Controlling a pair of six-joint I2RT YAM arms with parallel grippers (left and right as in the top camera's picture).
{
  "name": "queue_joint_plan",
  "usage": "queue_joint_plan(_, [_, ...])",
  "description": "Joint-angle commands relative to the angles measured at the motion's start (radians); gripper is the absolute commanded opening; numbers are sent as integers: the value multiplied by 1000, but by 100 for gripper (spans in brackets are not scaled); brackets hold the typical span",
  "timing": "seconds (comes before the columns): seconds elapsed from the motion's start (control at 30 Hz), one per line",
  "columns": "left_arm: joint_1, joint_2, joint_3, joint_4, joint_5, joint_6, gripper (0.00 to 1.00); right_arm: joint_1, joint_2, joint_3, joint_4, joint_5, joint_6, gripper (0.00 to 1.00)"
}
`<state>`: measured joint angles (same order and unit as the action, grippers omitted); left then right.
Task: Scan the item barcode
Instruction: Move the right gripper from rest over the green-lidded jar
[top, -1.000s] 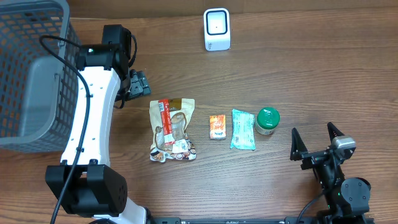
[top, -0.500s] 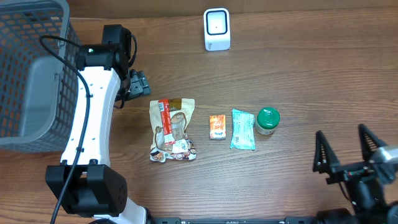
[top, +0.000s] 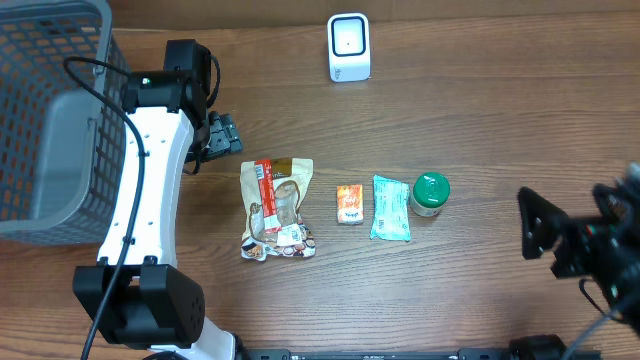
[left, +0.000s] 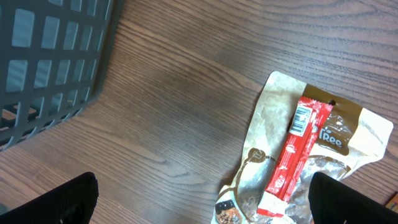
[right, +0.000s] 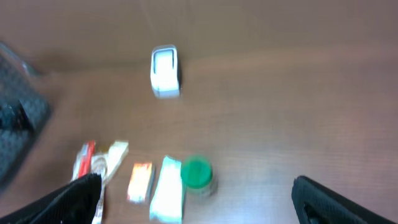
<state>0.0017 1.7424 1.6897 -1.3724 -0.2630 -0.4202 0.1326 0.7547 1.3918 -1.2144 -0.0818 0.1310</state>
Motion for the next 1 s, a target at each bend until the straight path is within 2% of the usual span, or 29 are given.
queue_joint_plan(0.0, [-2,2,22,0,-6,-18,99,1,166,84,-84,-48,0,100])
queue_joint_plan(0.23, [-2,2,22,0,-6,-18,99,1,412,89,-101,-127,0,100])
queue_joint_plan(0.27, [-2,2,22,0,-6,-18,99,1,447,89,-109,-144,1,94])
queue_joint_plan(0.3, [-2,2,22,0,-6,-18,100,1,475,89,-114,-160,2,82])
queue_joint_plan(0.33, [-2,2,22,0,-6,-18,100,1,507,89,-120,-175,9,75])
queue_joint_plan(0.37, [-2,2,22,0,-6,-18,100,2,533,87,-123,-176,21,72])
queue_joint_plan(0.5, [-2,2,22,0,-6,-18,100,14,632,79,-125,-174,27,73])
queue_joint_plan(0.7, [-2,2,22,0,-6,-18,99,48,733,31,-106,-145,27,87])
queue_joint_plan(0.97, [-2,2,22,0,-6,-18,100,97,796,-68,35,-137,27,87])
